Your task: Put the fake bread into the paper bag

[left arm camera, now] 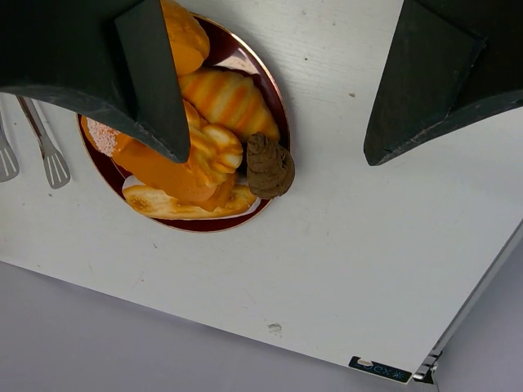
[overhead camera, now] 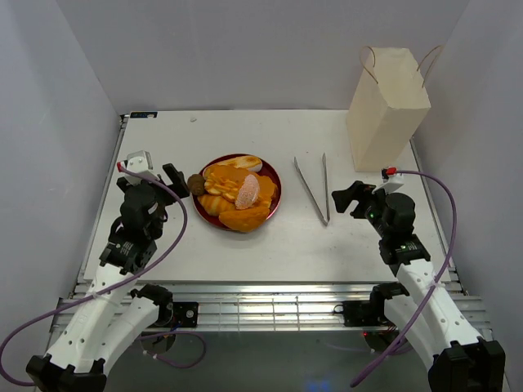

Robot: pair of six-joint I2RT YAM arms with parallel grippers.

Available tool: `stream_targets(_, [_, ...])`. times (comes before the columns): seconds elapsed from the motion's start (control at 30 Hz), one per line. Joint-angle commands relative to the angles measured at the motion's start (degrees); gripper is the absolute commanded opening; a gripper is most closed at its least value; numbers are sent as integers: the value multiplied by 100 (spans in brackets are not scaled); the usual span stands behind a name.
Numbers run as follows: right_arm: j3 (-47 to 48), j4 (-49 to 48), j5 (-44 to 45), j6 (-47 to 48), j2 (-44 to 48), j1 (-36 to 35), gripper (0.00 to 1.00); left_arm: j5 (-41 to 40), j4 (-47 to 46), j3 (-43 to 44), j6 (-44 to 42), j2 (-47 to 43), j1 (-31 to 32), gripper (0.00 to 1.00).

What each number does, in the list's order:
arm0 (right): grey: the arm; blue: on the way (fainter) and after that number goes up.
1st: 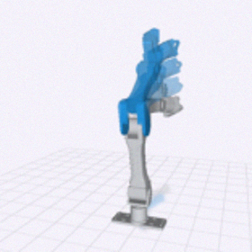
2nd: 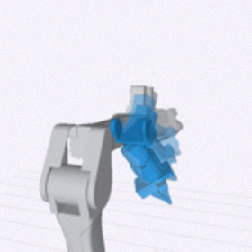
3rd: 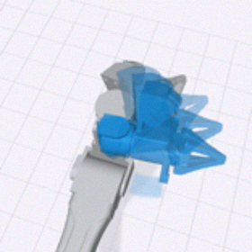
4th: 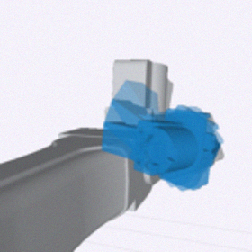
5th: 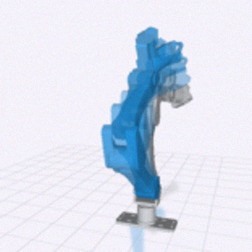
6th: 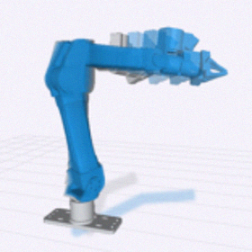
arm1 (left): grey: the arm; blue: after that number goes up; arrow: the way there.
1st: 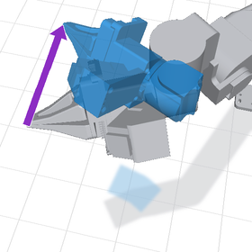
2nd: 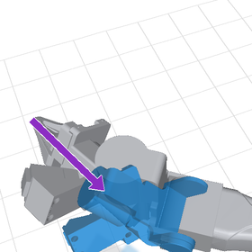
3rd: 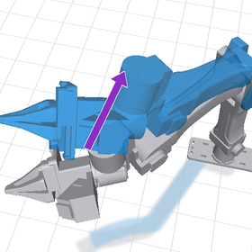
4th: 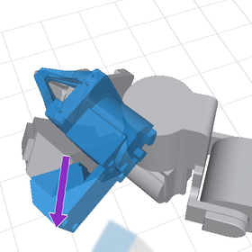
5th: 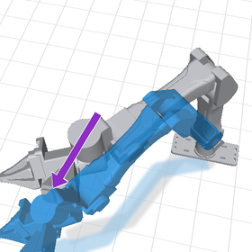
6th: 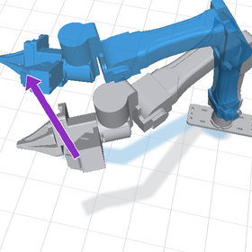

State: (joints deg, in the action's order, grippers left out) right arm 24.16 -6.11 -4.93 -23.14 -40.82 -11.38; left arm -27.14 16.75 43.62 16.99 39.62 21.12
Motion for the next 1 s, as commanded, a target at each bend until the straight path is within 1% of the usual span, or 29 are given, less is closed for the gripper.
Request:
stream_targets(0.0, [97,-268,-52,-270,-22,-14,90,-134,38,59,-12,-42,32,98])
stream_targets(0.17, [80,-312,-254,-16,-189,-14,90,-195,74,59,23,11,32,98])
stream_targets(0.27, [185,-146,-719,300,-391,-14,90,-310,74,51,76,-15,32,98])
stream_targets(0.33, [273,144,-738,485,-523,-83,90,-292,56,33,76,-33,32,98])
stream_targets(0.4, [299,364,-414,660,-550,-250,90,-275,56,33,76,-24,32,98])
stream_targets(0.43, [291,461,118,748,-541,-512,90,-249,56,33,76,-15,32,98])
stream_targets(0.5, [299,593,710,898,-567,-882,90,-152,65,33,76,-24,32,98])
stream_targets(0.53, [343,602,1217,959,-620,-1301,90,-126,56,24,76,-41,32,98])
stream_targets(0.57, [387,602,1483,1091,-707,-1506,90,-82,47,15,76,-42,32,98])
stream_targets(0.63, [519,803,1923,1179,-1102,-1910,90,-11,47,7,67,-42,32,98])
stream_targets(0.7, [782,918,2223,1267,-1619,-2131,90,76,47,7,67,-33,32,98])
stream_targets(0.73, [861,936,2538,1294,-1770,-2323,90,94,56,15,59,-33,32,98])
stream_targets(0.8, [1072,971,2943,1312,-2217,-2448,90,112,65,15,32,-50,32,98])
stream_targets(0.83, [1116,980,3284,1277,-2342,-2483,90,112,65,7,32,-85,32,98])
stream_targets(0.97, [1152,682,3446,1329,-2816,-2475,90,59,30,-46,6,-138,32,98])
